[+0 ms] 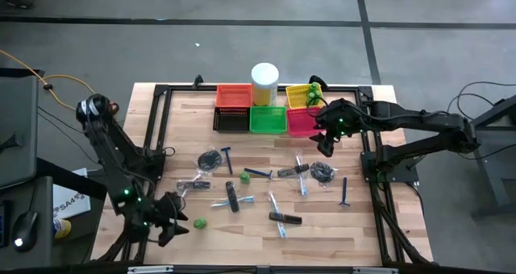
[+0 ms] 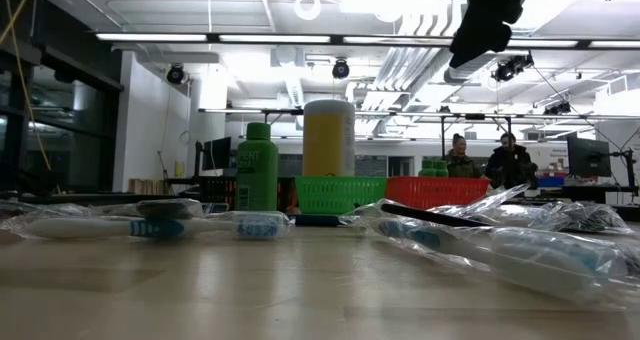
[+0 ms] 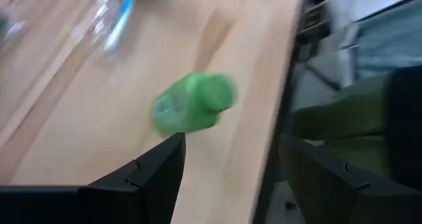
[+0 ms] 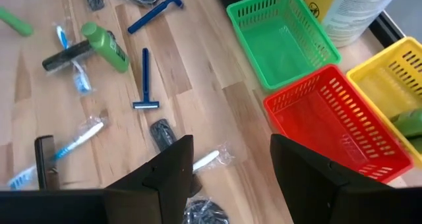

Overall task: Pick & Place Travel size toiletries
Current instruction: Put the green shampoo into the yellow bin

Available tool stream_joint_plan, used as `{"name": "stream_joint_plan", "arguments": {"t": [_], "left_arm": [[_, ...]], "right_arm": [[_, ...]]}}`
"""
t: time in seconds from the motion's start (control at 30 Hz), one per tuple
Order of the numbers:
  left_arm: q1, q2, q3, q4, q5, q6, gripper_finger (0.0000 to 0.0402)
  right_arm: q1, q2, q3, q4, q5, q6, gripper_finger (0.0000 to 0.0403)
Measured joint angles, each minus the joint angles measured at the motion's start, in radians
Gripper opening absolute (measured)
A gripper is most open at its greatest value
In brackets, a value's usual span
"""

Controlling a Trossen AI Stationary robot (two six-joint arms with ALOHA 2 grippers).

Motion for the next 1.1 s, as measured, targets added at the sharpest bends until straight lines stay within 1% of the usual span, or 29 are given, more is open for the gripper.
{"name": "stream_joint_plan", "arguments": {"t": [0.17,0.27,0.4,0.57,0.77,0.83,0.9,1.1], "left_arm": [[-0.008,0.082,0.0,-0.001,0.088,-0.078,0.0245],[-0.028,0.133,0.0,0.0,0.054,-0.102,0.0245],[-0.026,0.21,0.0,0.0,0.001,-0.117,0.0245],[-0.027,0.302,0.0,0.019,-0.002,-0.12,0.0246],[-0.027,0.351,0.001,0.04,0.019,-0.118,0.0246],[-0.027,0.353,0.002,0.039,0.021,-0.099,0.0246],[-0.027,0.353,0.002,0.04,0.023,-0.049,0.0246],[-0.027,0.358,-0.001,0.032,-0.034,0.062,0.0246]], "right_arm": [[0.0,0.0,0.0,-0.003,0.0,-0.021,0.0195],[0.0,0.0,0.0,-0.005,-0.007,-0.022,0.0195],[0.0,0.0,0.0,-0.006,-0.031,-0.041,0.0195],[0.0,0.0,0.0,-0.04,-0.078,-0.104,0.0195],[0.0,0.0,0.0,-0.052,-0.081,-0.09,0.0195],[0.0,0.0,0.0,-0.051,-0.078,-0.072,0.0195],[0.0,0.0,0.0,-0.051,-0.076,-0.069,0.0192],[0.0,0.0,0.0,-0.05,-0.075,-0.066,0.0179]]}}
